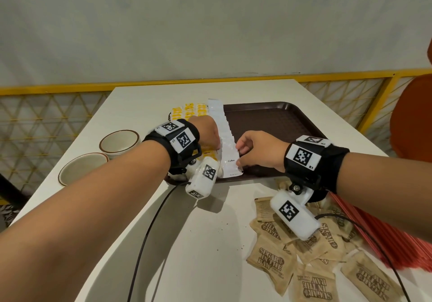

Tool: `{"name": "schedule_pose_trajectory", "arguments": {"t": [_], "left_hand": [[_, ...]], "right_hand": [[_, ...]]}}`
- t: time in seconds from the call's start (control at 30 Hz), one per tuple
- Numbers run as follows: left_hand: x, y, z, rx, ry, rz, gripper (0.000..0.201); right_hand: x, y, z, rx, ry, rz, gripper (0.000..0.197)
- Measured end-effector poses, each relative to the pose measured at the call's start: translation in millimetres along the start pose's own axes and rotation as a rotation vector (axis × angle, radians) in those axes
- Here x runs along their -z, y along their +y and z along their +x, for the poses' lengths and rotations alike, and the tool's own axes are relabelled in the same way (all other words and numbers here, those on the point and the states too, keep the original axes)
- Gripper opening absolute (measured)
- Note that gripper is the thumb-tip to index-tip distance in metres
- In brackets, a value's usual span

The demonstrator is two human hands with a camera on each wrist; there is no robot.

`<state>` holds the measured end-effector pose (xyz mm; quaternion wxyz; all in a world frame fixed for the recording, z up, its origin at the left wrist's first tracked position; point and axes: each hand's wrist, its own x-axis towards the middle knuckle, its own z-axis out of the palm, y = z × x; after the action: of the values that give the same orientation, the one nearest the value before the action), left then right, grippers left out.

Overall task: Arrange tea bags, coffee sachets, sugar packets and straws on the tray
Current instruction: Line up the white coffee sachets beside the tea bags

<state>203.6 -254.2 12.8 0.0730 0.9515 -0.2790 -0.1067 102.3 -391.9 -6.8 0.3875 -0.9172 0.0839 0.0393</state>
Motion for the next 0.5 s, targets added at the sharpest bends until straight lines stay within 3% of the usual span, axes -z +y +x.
{"name": "schedule_pose_trajectory", "arguments": {"t": [0.17,0.37,0.43,0.5], "left_hand": [[9,-10,-6,0.0,0.164,-0.296,0.006],[5,-17,-20,0.144,0.234,-0.746,0.042],[2,-19,-24,0.174,0.239,-0.814,0.051],[-2,-21,-28,0.184,0.238,-0.853,0.055]], "right_hand": [[0,3,-3,-0.051,0.009,0.164,0.041],[-13,2,5,-0.164,-0.014,0.38,0.069],[-19,-2,6,-0.17,-0.026,0.392,0.071],[-25,-2,11,-0.187,-0.03,0.395,0.059]]}}
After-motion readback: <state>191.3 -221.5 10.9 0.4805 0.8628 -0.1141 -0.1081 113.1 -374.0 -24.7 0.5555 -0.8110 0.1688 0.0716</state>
